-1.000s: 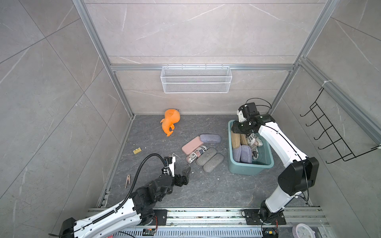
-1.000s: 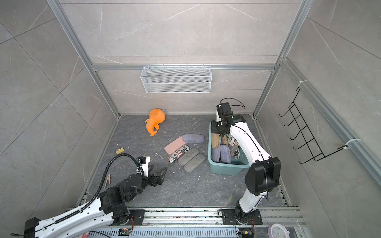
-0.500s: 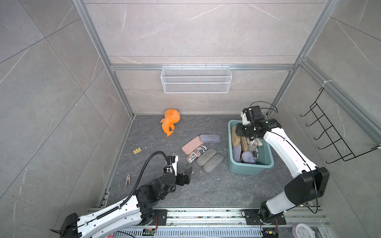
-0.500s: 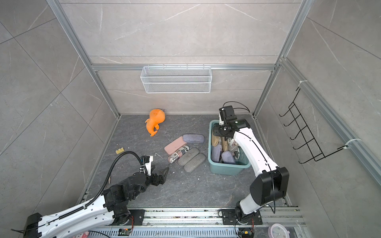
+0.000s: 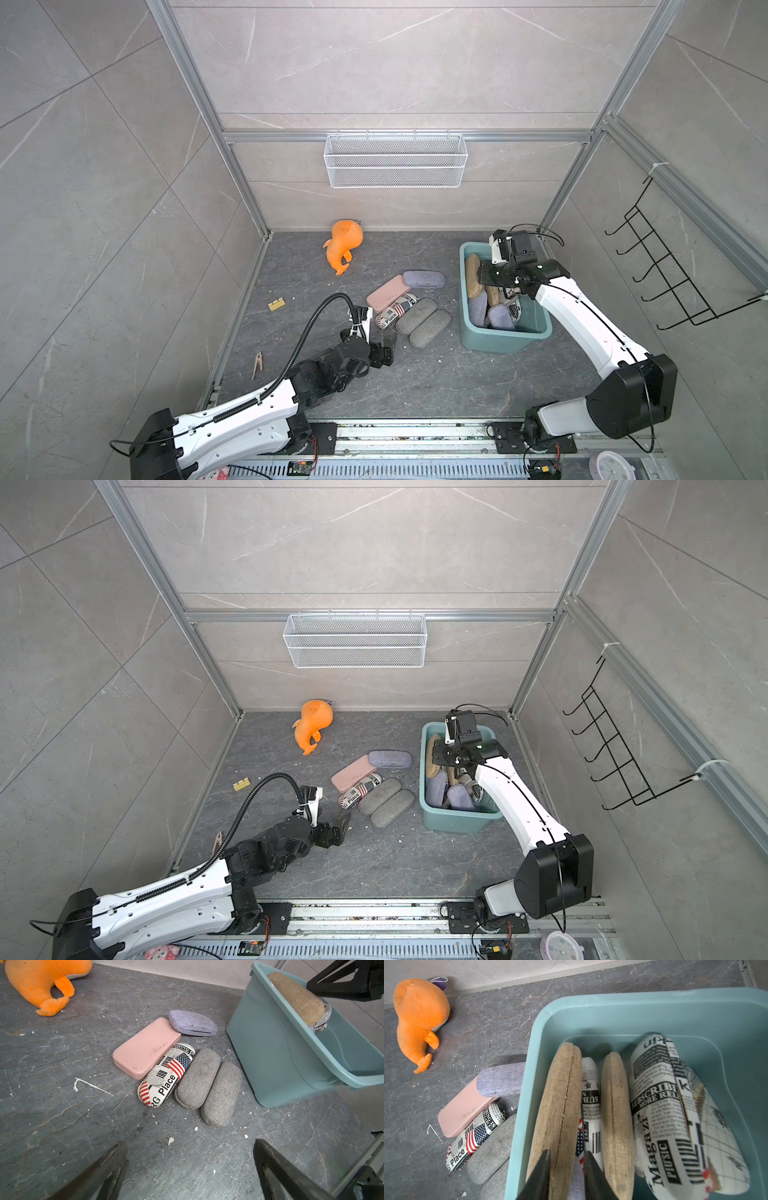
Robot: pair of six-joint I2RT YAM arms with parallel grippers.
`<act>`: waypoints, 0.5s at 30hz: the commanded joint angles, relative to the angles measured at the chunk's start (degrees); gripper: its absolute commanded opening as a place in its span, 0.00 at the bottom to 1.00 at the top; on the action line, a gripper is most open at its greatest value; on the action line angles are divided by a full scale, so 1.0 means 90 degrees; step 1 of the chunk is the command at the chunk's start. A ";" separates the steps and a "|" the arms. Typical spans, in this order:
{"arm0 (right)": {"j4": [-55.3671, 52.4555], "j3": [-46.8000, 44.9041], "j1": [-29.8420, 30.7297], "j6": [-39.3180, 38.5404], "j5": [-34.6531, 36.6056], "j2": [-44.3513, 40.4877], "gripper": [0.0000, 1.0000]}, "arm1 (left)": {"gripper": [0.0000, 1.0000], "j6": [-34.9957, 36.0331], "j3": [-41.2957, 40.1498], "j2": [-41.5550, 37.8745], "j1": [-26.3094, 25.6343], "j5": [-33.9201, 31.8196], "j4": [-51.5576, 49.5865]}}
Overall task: Put the glasses cases into the storage boxes
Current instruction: Place the glasses case in the storage box.
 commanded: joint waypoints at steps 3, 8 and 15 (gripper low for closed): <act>-0.0830 -0.0042 0.0039 0.0089 -0.0026 -0.0499 0.49 | 0.97 0.0341 0.0940 0.0958 0.0435 0.0354 -0.0379; -0.0891 -0.0038 0.0063 0.0141 -0.0200 -0.1145 0.64 | 0.98 0.0729 0.2188 0.2547 0.1130 0.1037 -0.1229; -0.0842 -0.0340 0.0206 0.0296 -0.0616 -0.1905 0.69 | 0.95 0.1358 0.3384 0.4401 0.1779 0.1502 -0.1455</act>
